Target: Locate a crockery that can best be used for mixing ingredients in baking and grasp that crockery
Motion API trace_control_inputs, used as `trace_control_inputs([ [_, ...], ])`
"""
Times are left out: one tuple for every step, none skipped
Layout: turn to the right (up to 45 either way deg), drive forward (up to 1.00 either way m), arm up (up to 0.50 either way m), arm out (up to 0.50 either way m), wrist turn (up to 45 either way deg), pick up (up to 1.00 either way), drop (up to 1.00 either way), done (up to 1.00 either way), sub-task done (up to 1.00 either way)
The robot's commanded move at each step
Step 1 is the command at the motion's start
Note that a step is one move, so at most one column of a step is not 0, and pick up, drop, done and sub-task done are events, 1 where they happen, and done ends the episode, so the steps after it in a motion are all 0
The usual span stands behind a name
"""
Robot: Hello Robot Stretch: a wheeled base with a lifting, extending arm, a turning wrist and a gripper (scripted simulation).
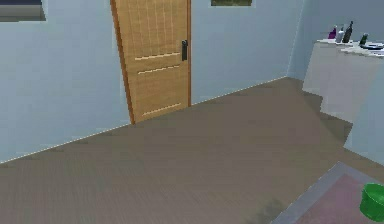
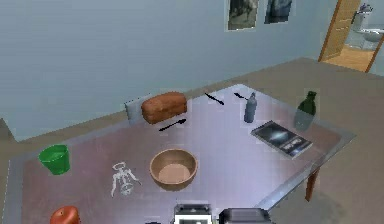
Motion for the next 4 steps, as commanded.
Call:
trace_control_inputs([
  [0.0, 0.00, 0.00, 0.26, 0.0, 0.00, 0.00, 0.00, 0.00],
  [0.0, 0.00, 0.00, 0.00, 45.0, 0.00, 0.00, 0.00, 0.00],
  [0.0, 0.00, 0.00, 0.00, 45.0, 0.00, 0.00, 0.00, 0.00],
  [0.0, 0.00, 0.00, 0.00, 45.0, 0.00, 0.00, 0.00, 0.00],
])
